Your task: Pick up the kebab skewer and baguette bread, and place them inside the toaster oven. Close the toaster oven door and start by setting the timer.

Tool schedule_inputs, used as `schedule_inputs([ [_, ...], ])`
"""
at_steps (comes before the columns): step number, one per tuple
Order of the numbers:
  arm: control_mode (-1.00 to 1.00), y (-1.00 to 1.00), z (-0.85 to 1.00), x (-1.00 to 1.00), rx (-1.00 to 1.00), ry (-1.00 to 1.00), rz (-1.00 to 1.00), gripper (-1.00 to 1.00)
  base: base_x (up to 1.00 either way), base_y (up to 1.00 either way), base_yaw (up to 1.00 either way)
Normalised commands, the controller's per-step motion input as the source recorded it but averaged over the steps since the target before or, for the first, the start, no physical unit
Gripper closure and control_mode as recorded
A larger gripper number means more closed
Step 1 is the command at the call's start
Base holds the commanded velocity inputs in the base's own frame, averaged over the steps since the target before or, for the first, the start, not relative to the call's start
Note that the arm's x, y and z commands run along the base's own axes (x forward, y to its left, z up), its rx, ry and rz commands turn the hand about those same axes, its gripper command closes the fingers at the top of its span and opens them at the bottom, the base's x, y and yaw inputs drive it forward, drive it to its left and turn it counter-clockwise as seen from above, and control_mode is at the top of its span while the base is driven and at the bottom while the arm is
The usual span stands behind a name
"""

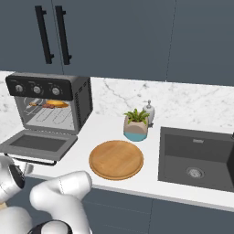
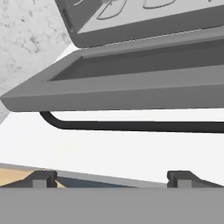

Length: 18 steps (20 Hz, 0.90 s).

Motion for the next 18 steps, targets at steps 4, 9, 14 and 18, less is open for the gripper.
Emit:
schedule_inputs([
  [4,-1.0,0.0,-0.29,0.23,0.0,-0.07,0.0,-1.0,0.0,0.0,0.0],
  [9,-1.0,0.02,-0.06,0.32,0.0,-0.04,0.0,-1.0,0.0,0.0,0.0],
  [14,-1.0,0.0,-0.07,0.2,0.0,-0.02,0.0,-1.0,0.0,0.0,0.0],
  [18,-1.0,-0.05,-0.13,0.01,0.0,0.0,-0.06,-1.0,0.0,0.0,0.0],
])
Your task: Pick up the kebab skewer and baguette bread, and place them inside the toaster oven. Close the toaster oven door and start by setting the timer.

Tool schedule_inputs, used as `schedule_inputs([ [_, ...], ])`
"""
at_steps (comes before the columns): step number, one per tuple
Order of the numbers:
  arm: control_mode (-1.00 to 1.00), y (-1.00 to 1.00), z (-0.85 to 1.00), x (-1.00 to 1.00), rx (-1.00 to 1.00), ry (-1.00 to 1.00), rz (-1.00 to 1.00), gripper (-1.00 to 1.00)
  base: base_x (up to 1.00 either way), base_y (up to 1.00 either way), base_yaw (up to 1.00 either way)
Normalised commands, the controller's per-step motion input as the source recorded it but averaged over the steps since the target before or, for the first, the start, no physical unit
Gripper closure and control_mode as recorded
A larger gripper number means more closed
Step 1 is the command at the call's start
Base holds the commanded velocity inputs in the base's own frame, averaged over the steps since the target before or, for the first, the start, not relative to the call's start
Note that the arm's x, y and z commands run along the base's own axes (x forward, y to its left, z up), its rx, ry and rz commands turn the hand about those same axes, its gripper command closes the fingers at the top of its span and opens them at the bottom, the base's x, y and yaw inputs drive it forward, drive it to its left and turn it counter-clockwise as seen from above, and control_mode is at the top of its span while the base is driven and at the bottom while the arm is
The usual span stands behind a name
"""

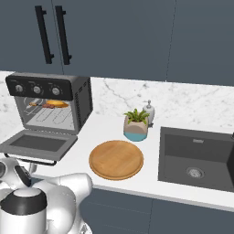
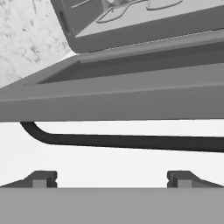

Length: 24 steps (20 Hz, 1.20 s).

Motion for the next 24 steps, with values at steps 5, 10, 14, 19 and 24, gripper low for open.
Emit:
schedule_inputs([
  [5,-1.0,-0.04,-0.11,0.01,0.0,0.0,-0.09,-1.0,0.0,0.0,0.0],
  [10,-1.0,0.0,-0.06,0.07,0.0,0.0,-0.09,-1.0,0.0,0.0,0.0],
  [14,-1.0,0.0,-0.07,0.13,0.0,-0.01,-0.01,-1.0,0.0,0.0,0.0],
  [19,-1.0,0.0,-0.16,0.15,-0.02,0.0,0.0,-1.0,0.0,0.0,0.0],
  [24,-1.0,0.0,-0.18,0.14,-0.05,0.0,0.0,-1.0,0.0,0.0,0.0],
])
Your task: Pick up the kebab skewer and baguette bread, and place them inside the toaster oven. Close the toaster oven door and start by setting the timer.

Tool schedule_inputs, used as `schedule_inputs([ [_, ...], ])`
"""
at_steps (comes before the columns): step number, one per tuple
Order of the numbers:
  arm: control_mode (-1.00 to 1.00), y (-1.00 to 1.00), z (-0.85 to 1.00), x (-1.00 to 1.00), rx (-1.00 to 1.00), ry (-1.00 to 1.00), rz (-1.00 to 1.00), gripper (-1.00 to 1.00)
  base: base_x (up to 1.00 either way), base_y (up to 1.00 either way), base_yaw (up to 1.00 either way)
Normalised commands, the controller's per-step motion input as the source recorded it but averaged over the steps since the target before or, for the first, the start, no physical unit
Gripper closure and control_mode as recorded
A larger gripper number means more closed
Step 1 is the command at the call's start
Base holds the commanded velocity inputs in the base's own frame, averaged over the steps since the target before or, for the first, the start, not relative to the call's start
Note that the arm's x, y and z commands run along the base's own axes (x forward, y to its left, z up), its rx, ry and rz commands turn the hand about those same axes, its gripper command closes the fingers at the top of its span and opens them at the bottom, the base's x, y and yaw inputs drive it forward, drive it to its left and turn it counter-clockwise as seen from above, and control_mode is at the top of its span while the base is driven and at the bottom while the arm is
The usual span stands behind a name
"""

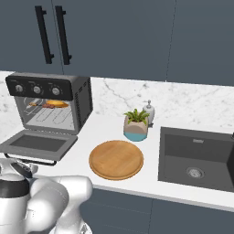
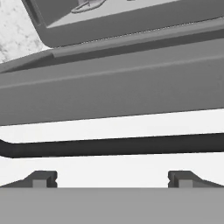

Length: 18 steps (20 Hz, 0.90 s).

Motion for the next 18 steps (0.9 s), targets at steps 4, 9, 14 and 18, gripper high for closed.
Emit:
schedule_inputs([
  [4,-1.0,0.0,-0.17,0.18,-0.05,0.0,0.0,-1.0,0.0,0.0,0.0],
  [9,-1.0,0.0,-0.18,0.21,-0.04,-0.01,0.0,-1.0,0.0,0.0,0.0],
  [14,-1.0,0.0,-0.33,0.04,-0.02,0.0,0.0,-1.0,0.0,0.0,0.0],
  [18,-1.0,0.0,-0.35,0.0,0.0,0.0,0.0,-1.0,0.0,0.0,0.0],
])
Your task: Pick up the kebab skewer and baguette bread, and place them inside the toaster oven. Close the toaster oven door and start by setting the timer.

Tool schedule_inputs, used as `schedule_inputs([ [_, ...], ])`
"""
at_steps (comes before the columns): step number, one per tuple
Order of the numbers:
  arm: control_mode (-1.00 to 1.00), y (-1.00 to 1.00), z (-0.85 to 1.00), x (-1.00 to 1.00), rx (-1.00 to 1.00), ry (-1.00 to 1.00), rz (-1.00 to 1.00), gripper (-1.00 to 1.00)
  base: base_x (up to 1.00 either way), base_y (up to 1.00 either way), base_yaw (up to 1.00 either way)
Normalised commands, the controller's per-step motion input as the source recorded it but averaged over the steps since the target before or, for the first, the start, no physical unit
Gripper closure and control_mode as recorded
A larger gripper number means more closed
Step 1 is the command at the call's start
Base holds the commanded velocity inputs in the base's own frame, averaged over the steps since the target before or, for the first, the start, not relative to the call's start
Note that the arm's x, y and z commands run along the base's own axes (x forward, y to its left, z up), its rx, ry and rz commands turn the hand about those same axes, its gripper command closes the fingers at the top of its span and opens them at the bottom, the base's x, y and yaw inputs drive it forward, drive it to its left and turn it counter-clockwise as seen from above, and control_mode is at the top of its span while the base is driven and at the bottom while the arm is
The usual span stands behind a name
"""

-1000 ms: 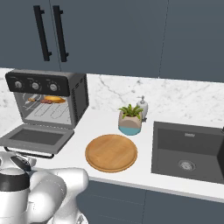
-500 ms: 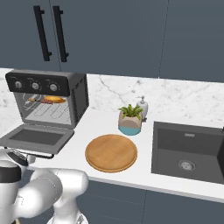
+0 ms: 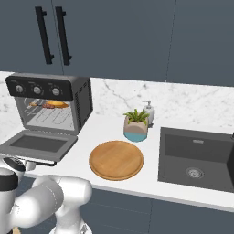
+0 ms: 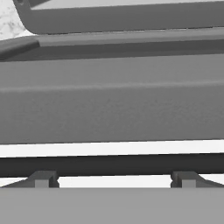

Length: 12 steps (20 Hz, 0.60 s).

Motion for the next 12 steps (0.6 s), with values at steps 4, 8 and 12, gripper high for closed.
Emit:
schedule_inputs([
  [4,-1.0,0.0,-0.34,0.0,-0.03,0.0,0.0,-1.0,0.0,0.0,0.0],
  [8,-1.0,0.0,-0.23,0.0,0.0,0.0,0.01,-1.0,0.0,0.0,0.0],
  [12,-1.0,0.0,-0.31,0.0,-0.01,0.0,0.0,-1.0,0.0,0.0,0.0],
])
